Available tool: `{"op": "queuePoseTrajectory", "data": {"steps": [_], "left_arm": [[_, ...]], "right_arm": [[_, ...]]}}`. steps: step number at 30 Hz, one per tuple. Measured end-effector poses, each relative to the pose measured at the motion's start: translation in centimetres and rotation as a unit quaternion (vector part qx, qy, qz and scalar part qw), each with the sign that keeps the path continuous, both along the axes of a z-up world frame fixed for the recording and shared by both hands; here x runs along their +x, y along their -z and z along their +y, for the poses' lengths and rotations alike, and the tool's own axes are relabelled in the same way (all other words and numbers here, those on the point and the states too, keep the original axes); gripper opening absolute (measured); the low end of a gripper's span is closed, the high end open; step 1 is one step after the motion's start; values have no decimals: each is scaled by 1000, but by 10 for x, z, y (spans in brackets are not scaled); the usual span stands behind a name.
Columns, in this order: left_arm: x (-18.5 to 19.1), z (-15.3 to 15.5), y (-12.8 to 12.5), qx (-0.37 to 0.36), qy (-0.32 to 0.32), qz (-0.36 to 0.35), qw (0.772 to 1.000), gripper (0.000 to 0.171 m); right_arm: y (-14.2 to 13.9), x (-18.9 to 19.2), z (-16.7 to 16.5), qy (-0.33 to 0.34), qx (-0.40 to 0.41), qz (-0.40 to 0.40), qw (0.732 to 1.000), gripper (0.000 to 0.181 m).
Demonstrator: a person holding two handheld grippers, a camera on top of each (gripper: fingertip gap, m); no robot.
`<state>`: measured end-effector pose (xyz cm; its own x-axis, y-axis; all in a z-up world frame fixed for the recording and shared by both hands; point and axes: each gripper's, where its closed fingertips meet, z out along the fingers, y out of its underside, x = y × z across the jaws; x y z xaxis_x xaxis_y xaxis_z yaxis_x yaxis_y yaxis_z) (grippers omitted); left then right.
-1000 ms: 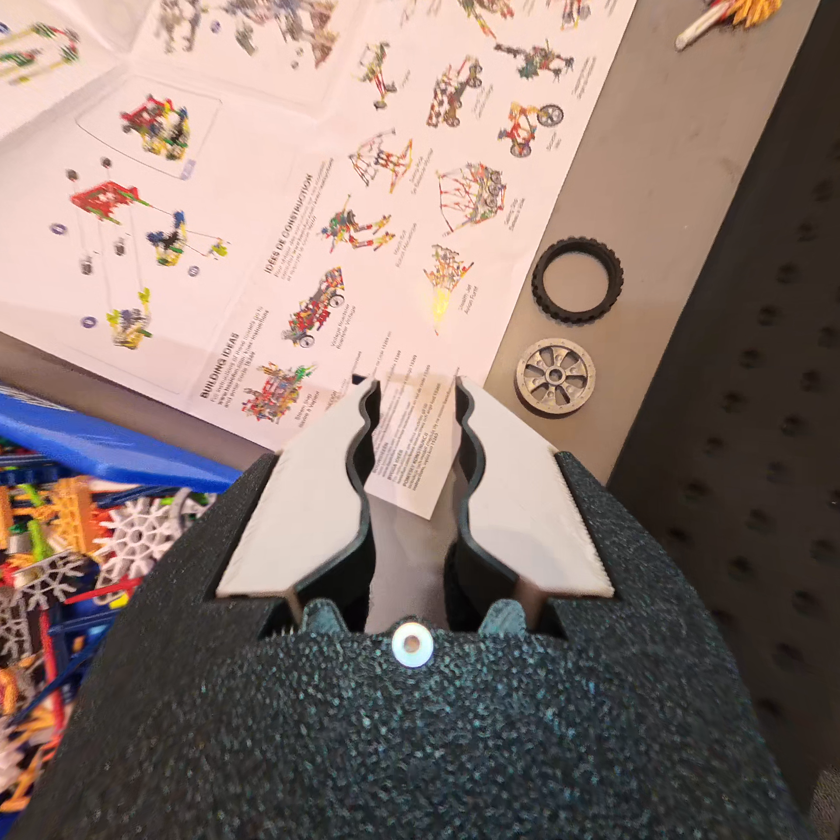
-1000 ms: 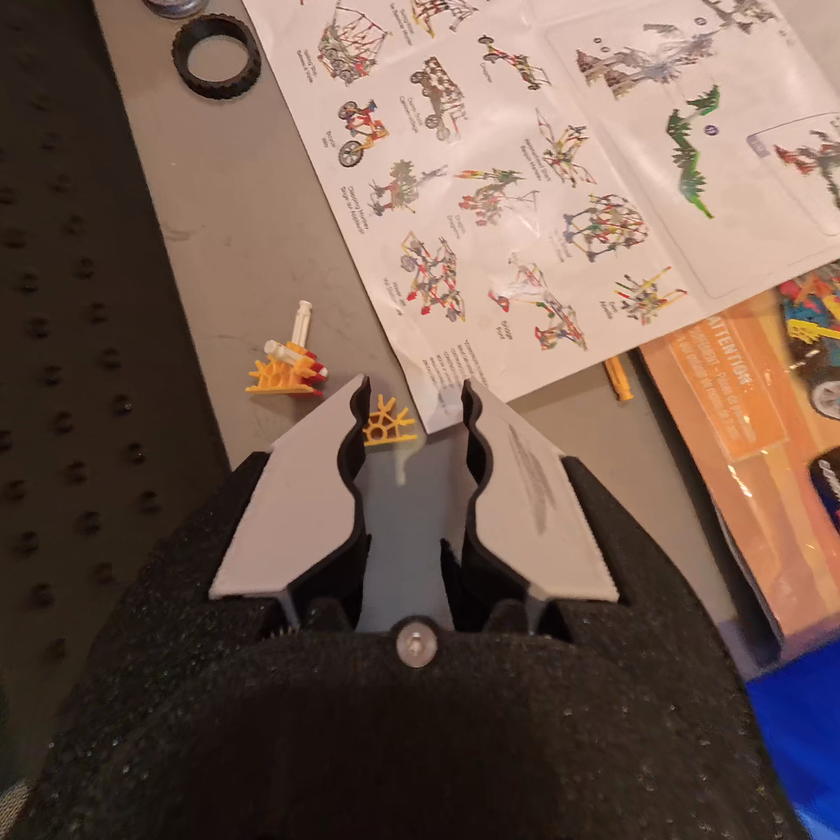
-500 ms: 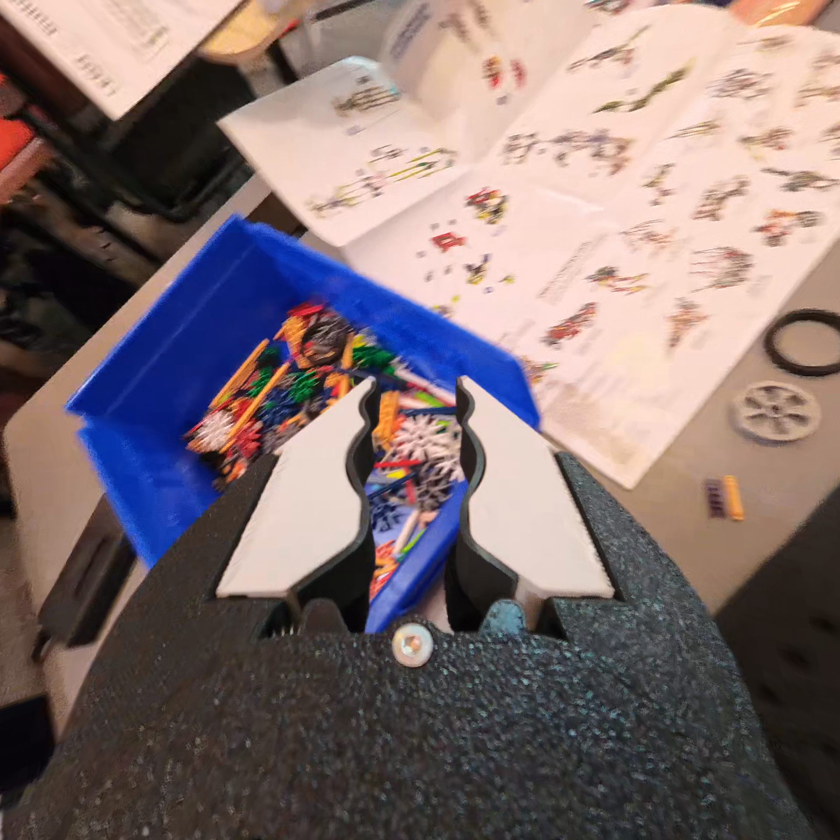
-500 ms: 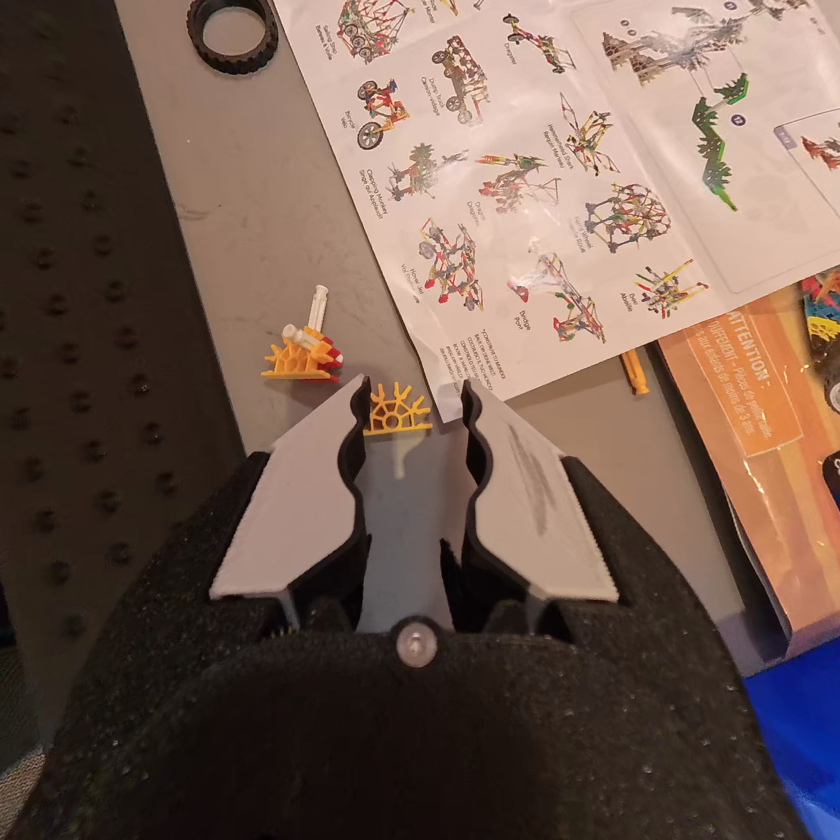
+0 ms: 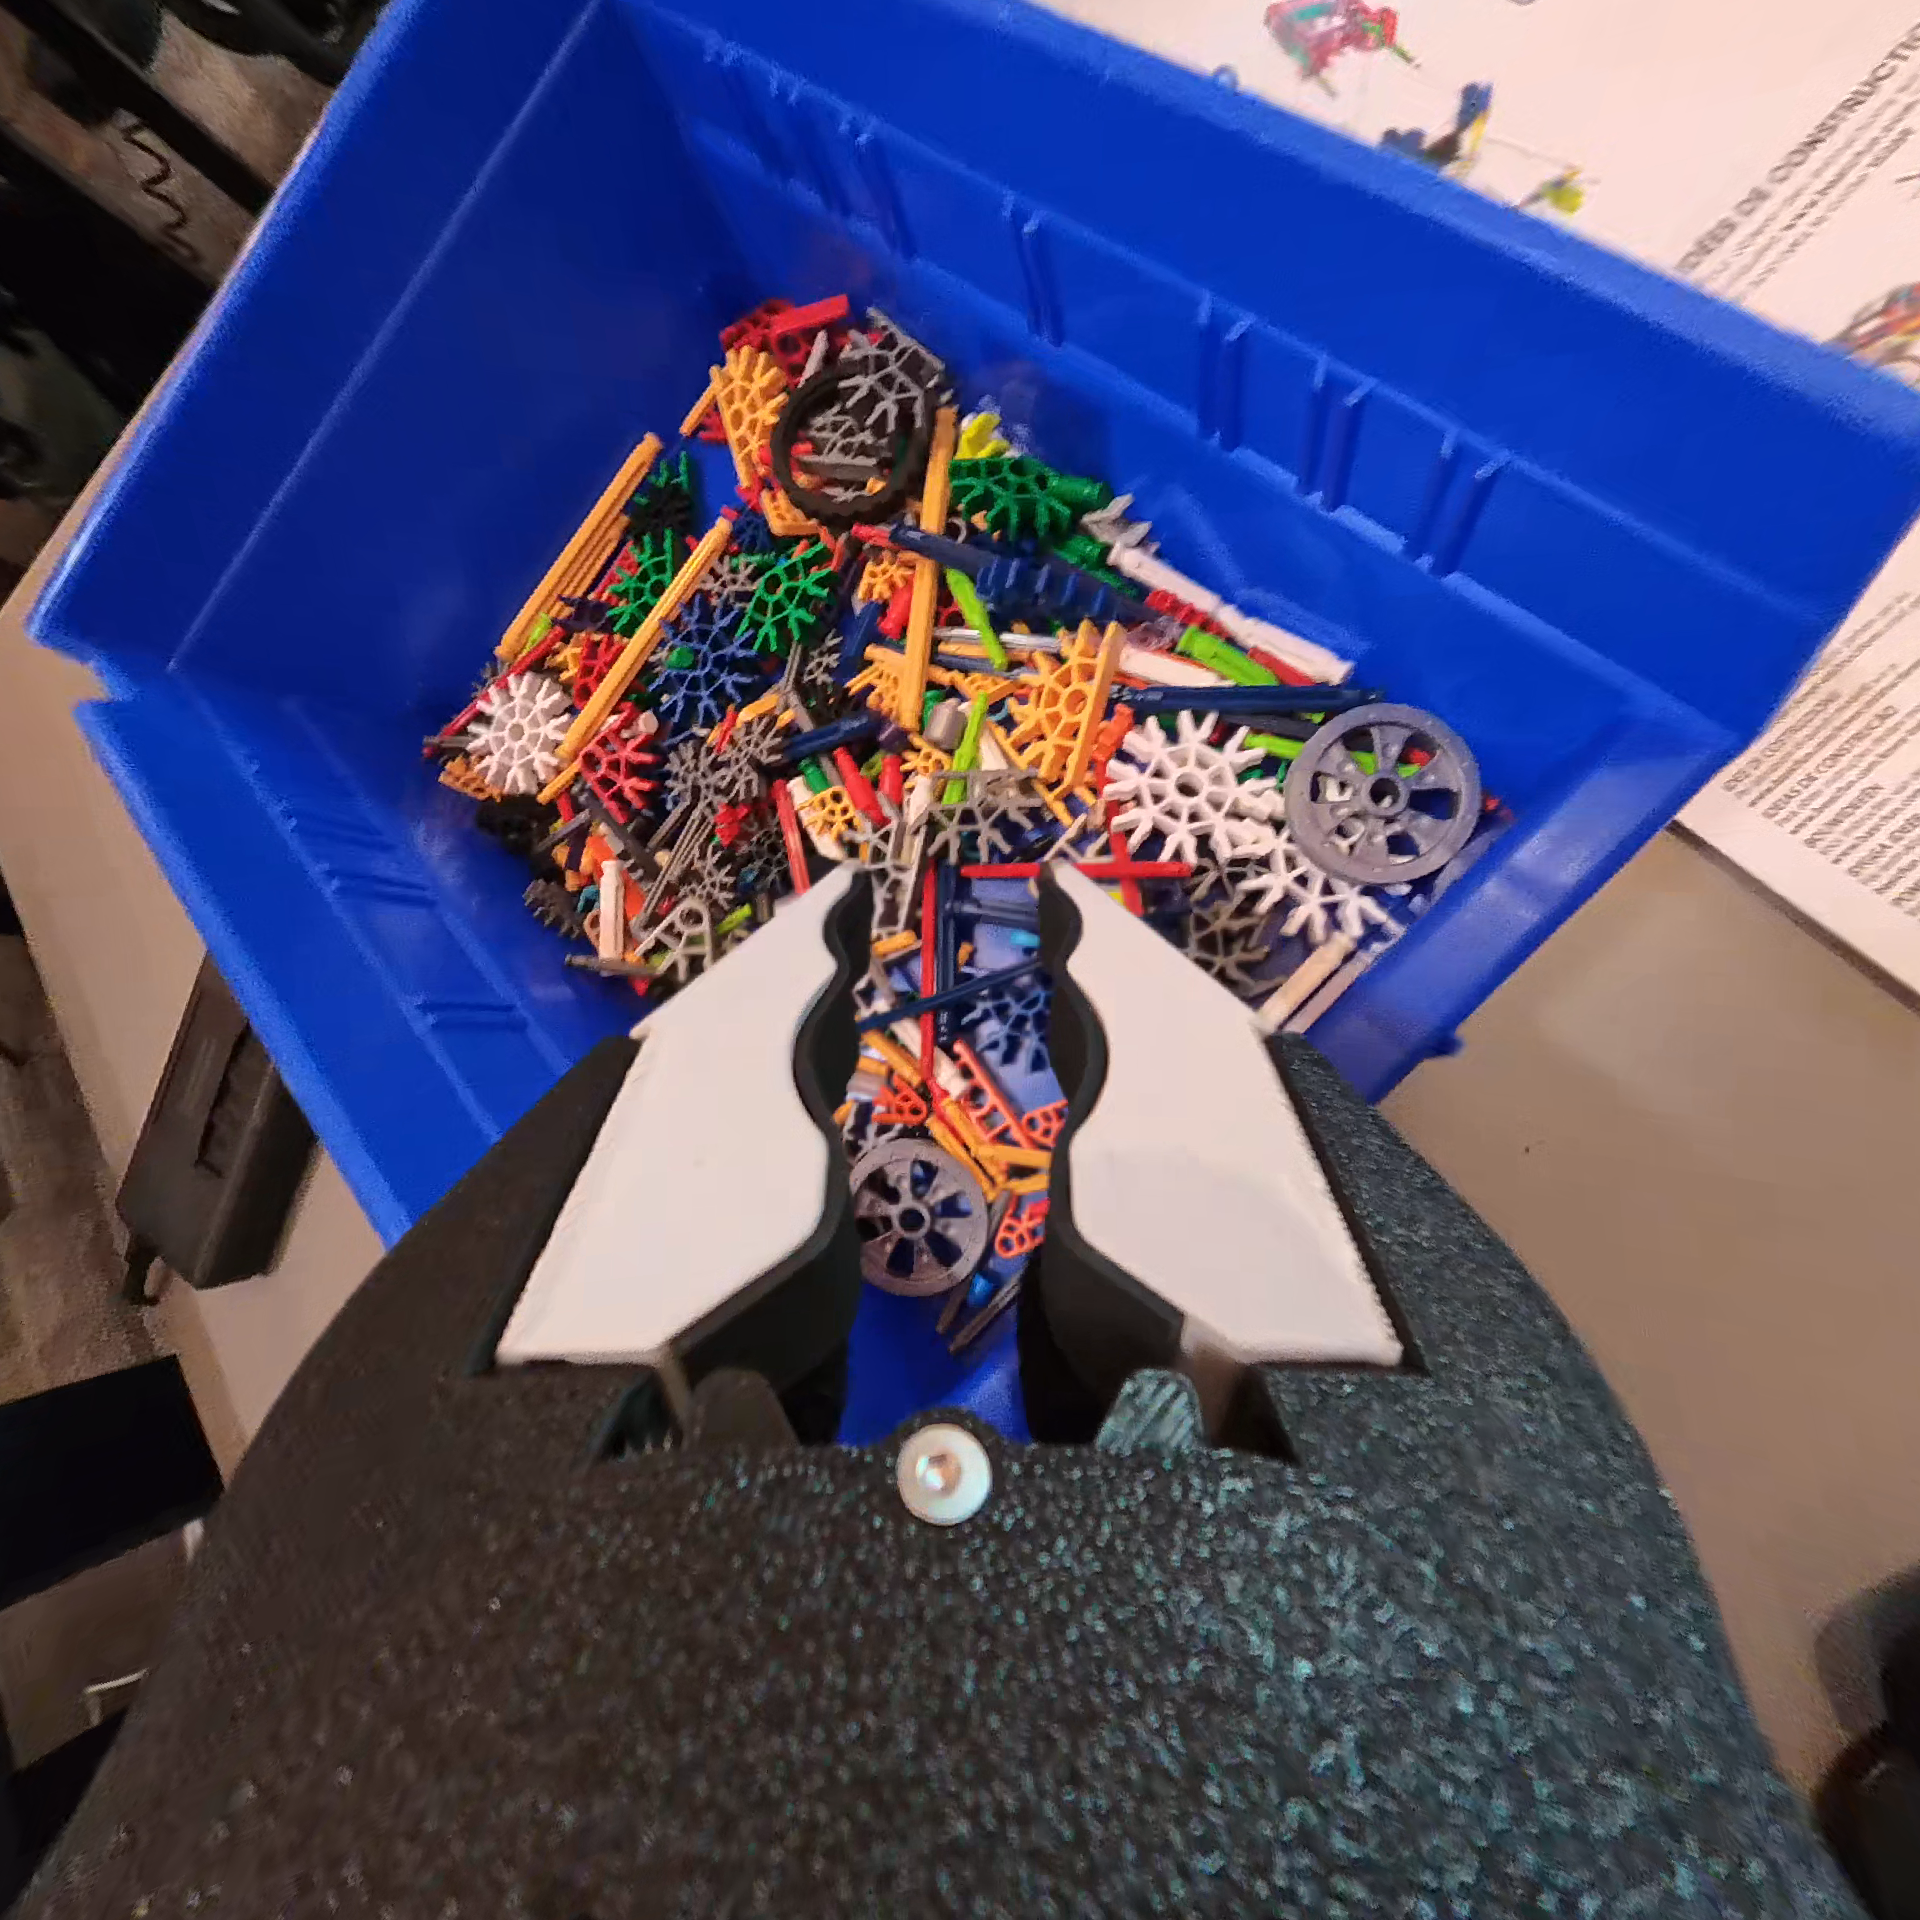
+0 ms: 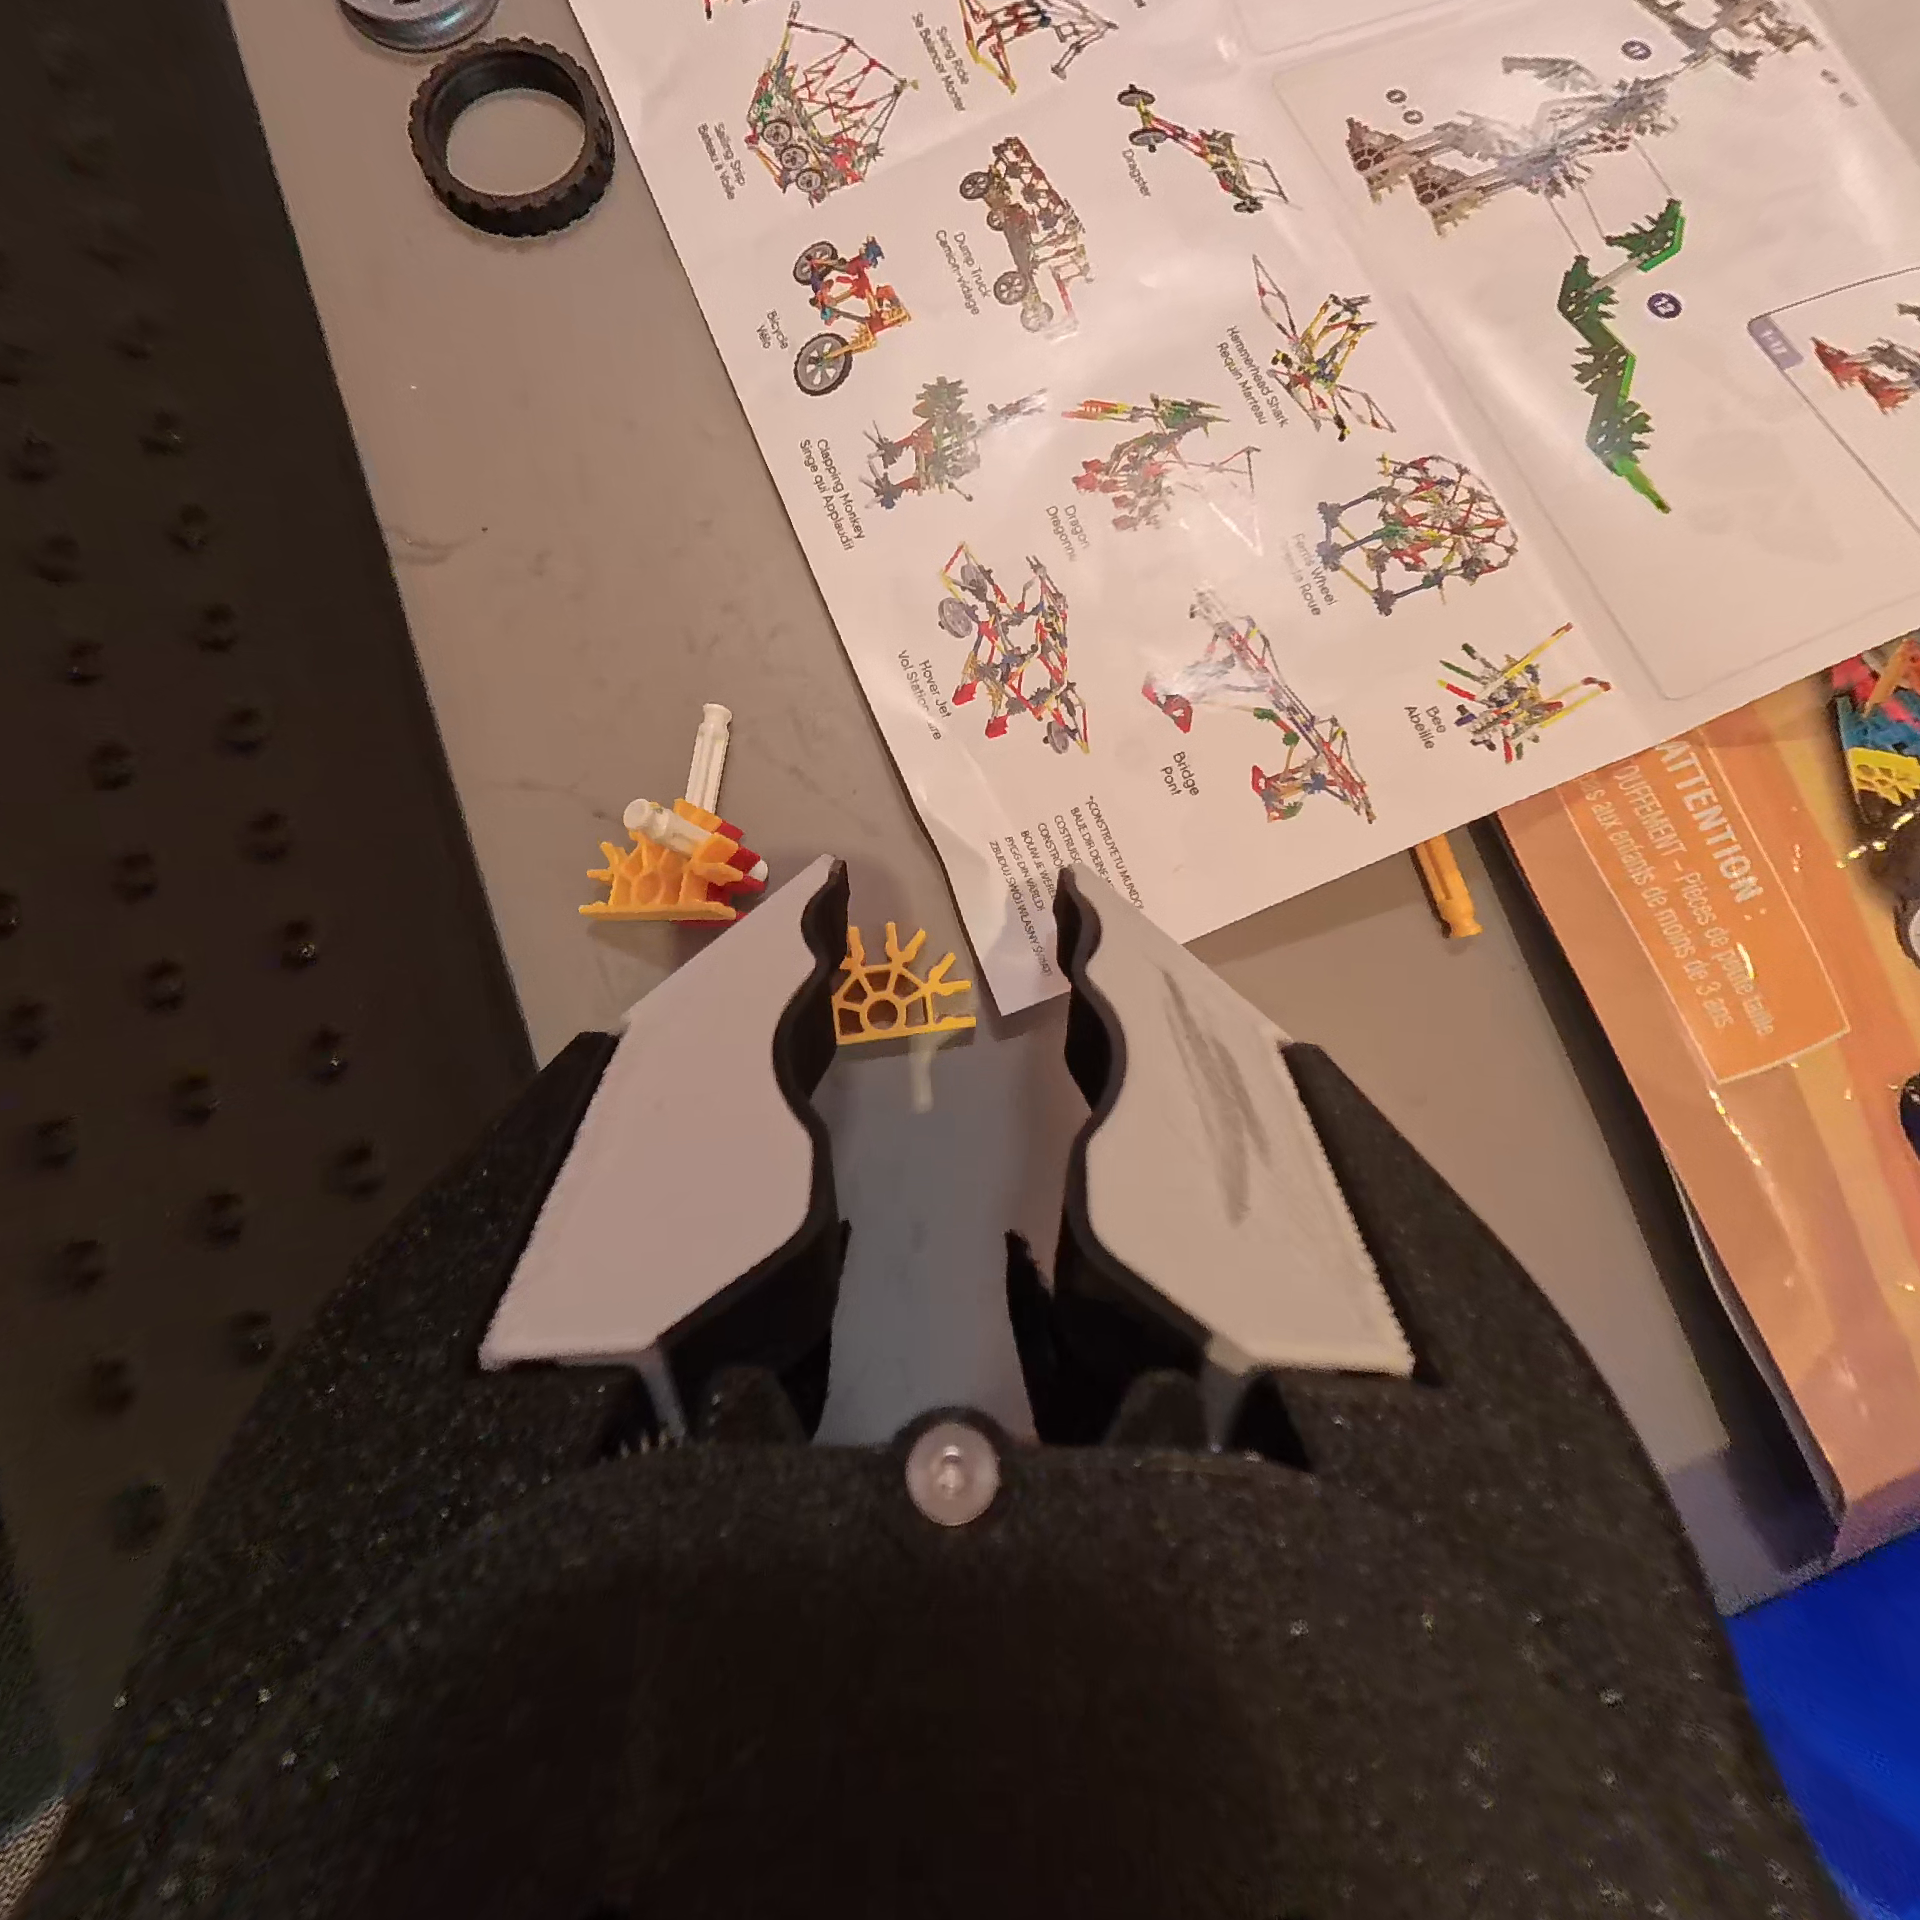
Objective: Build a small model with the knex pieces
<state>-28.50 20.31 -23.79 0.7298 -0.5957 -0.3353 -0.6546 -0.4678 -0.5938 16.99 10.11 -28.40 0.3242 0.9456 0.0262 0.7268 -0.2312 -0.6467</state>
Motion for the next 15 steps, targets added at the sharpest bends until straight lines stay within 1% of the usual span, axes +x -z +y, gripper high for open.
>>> {"op": "queuePoseTrajectory", "data": {"steps": [3,6,9,12,13,15], "left_arm": [[9,4,3,-23,15,29,999,32],[20,13,13,-43,16,37,998,33],[14,25,26,-51,-22,62,997,33],[10,32,35,-70,-53,42,995,33],[8,30,41,-89,-61,39,993,33],[5,29,47,-104,-68,39,992,32]], "right_arm": [[0,0,0,-1,0,-1,1000,39],[-2,-1,0,-1,2,2,1000,39],[-3,-1,-1,-1,4,3,1000,39],[-5,-2,-2,-3,7,4,1000,39],[-5,-3,-3,-3,7,4,1000,39],[-5,-3,-4,-5,7,3,1000,39]]}}
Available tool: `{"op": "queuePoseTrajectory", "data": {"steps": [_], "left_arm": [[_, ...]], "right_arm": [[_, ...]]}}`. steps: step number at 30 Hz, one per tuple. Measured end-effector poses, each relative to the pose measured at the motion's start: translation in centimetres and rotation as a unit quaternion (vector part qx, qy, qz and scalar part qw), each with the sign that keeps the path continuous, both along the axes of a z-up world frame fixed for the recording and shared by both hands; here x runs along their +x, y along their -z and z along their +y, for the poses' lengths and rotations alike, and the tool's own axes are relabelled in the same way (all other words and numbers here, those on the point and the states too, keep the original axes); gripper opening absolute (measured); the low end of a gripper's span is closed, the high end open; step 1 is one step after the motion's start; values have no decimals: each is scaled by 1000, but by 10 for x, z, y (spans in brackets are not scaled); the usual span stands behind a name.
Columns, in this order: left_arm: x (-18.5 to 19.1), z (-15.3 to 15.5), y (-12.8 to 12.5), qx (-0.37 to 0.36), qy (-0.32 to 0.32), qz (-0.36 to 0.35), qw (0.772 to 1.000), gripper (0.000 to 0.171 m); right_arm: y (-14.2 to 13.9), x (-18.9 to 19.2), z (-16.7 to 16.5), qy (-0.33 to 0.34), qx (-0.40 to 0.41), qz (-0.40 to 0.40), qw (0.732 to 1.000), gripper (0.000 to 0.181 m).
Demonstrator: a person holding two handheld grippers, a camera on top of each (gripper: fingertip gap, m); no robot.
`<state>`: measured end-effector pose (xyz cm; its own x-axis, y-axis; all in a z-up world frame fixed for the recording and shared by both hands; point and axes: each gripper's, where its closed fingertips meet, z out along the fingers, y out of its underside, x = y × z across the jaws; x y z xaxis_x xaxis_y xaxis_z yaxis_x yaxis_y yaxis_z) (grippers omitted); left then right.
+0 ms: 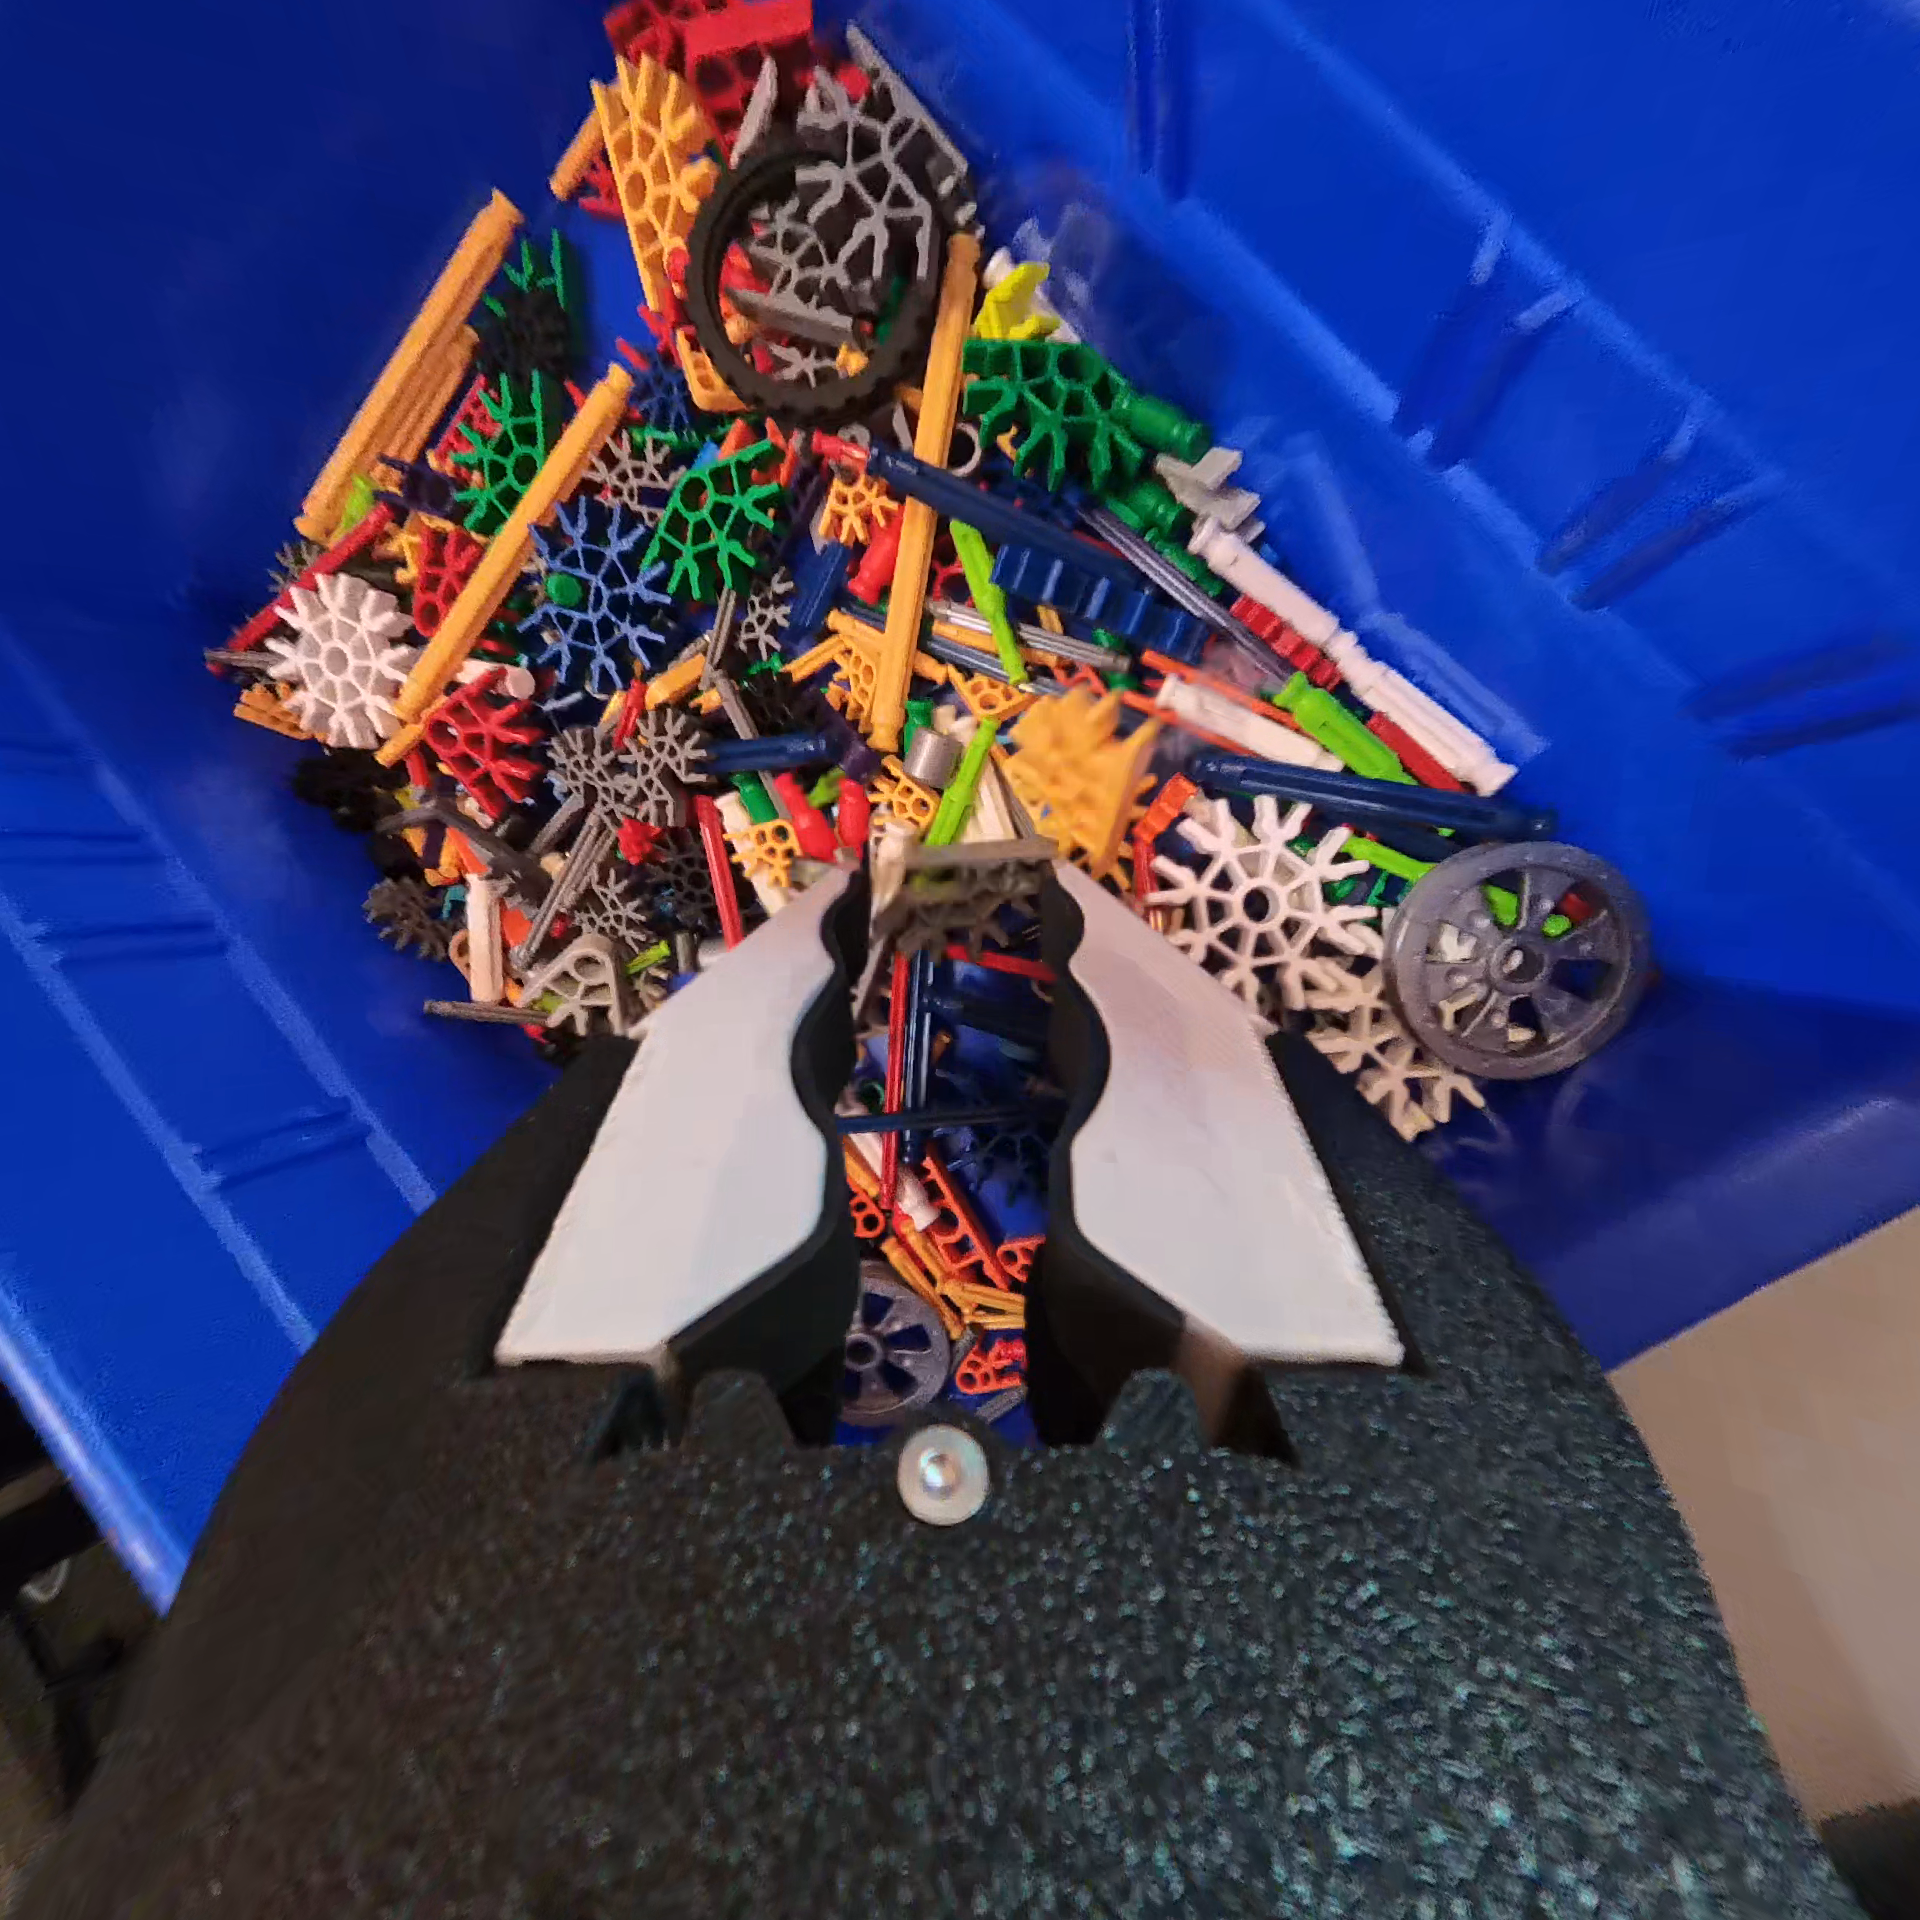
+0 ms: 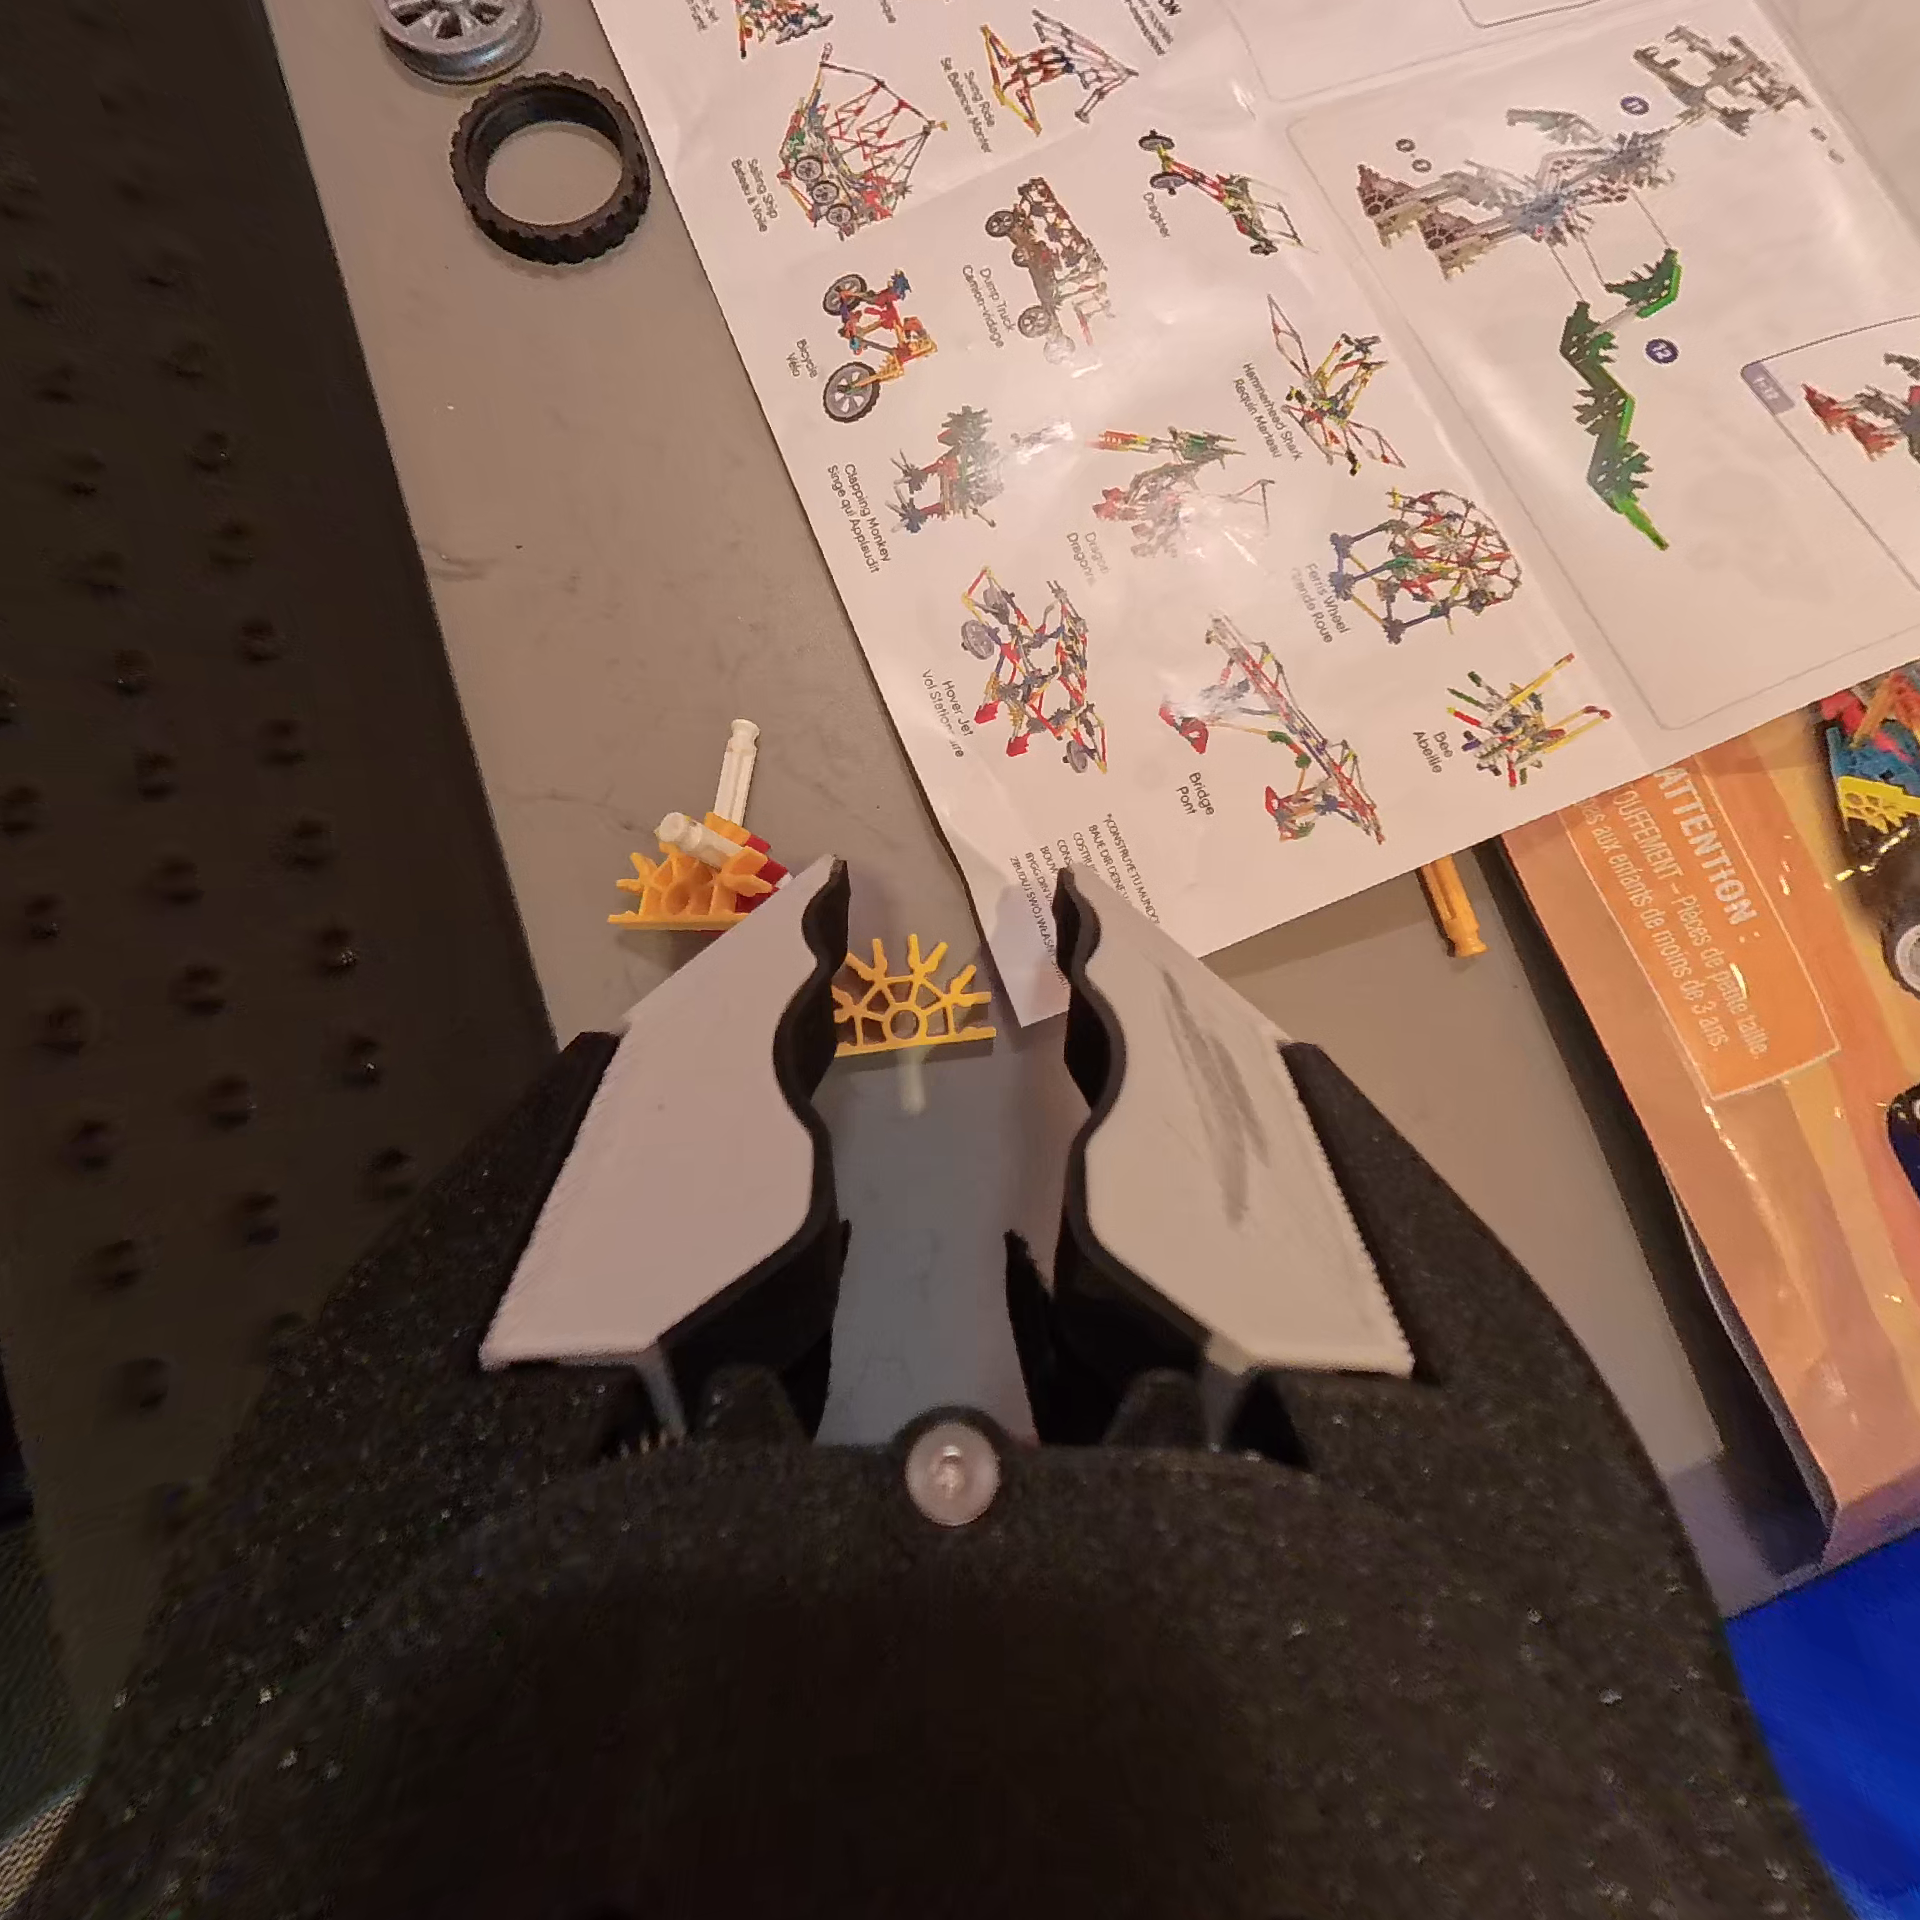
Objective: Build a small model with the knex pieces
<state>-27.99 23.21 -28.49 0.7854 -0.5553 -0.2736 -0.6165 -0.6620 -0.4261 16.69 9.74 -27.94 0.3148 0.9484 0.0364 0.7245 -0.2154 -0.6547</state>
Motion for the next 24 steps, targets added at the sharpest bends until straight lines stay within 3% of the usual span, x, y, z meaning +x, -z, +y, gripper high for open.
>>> {"op": "queuePoseTrajectory", "data": {"steps": [10,17,21,22,24], "left_arm": [[0,0,-3,10,15,4,1000,19],[14,1,-46,94,62,9,994,19],[39,-5,-80,155,110,39,981,18],[50,-9,-87,166,125,38,978,6],[75,-20,-99,177,154,29,972,5]], "right_arm": [[-2,-1,-1,-3,6,0,1000,39],[-7,-2,-1,-3,15,3,1000,39],[-9,-2,0,-4,19,3,1000,39],[-10,-3,0,-3,21,4,1000,39],[-12,-3,0,-3,24,5,1000,39]]}}
